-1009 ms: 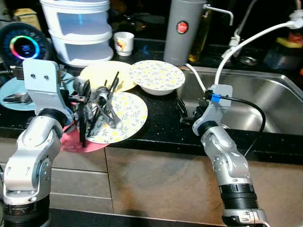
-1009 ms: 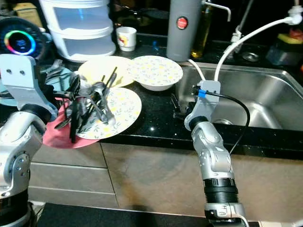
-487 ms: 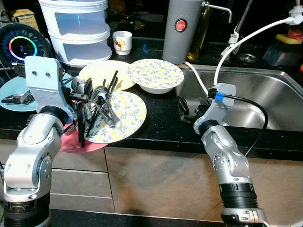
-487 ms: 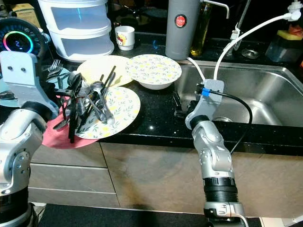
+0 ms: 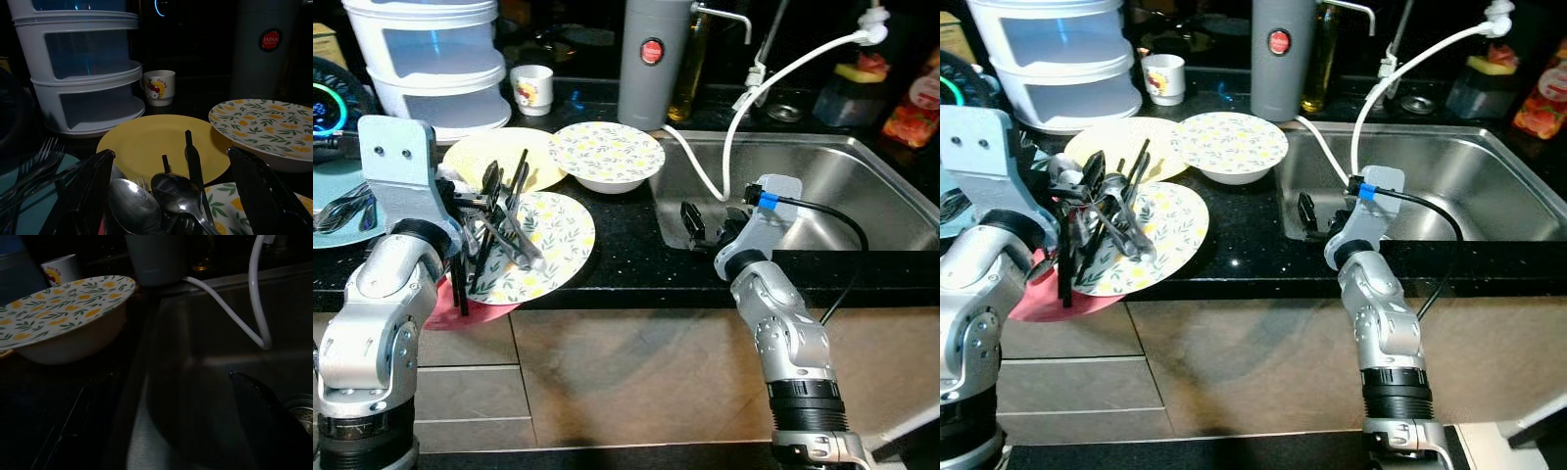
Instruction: Kitchen organization
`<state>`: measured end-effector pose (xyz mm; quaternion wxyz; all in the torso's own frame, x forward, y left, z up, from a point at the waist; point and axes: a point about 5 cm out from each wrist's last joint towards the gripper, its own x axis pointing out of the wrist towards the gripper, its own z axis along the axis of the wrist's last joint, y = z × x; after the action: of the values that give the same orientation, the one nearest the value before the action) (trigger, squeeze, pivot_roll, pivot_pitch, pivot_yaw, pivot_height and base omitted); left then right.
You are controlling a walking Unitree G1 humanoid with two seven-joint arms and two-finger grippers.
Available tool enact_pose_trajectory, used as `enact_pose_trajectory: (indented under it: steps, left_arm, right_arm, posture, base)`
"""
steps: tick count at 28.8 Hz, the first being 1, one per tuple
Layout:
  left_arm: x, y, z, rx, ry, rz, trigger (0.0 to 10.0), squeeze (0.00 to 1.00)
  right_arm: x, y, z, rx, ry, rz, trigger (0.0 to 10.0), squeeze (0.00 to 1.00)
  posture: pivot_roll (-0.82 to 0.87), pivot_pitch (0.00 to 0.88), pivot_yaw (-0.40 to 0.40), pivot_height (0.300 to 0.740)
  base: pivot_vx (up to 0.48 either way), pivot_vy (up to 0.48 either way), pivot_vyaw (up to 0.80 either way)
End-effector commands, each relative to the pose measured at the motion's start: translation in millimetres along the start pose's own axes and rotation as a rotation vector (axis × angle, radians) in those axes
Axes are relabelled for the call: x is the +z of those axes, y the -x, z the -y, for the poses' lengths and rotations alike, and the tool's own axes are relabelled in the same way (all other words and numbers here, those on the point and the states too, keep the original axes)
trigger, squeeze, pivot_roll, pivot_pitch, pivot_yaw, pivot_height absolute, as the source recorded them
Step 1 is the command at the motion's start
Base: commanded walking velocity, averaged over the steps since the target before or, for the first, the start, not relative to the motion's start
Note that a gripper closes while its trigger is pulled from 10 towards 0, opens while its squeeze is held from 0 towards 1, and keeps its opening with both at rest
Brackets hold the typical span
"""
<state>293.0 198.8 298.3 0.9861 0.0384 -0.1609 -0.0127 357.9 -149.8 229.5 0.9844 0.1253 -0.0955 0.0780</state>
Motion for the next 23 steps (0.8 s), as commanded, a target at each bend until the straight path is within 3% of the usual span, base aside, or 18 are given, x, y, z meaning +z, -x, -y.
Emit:
enact_pose_trajectory:
  steps: [1,23]
  left_arm:
    - [-2.2,1.5,-1.0,0.006,0.003,-0.011,10.0,0.00]
    - [-2.9,0.8,-4.3,0.036,-0.021,-0.036,10.0,0.00]
  right_arm:
    - [0.8,2.0,0.7,-0.002,-0.005,0.003,10.0,0.00]
    - [8.7,-2.8,-2.5,0.016,-0.008,0.037,10.0,0.00]
  posture:
    - [0.12,0.133,-0.040,0.740]
    - [0.12,0.095,-0.044,0.740]
  base:
    - [0.000,0.000,0.00]
    - [0.000,0.000,0.00]
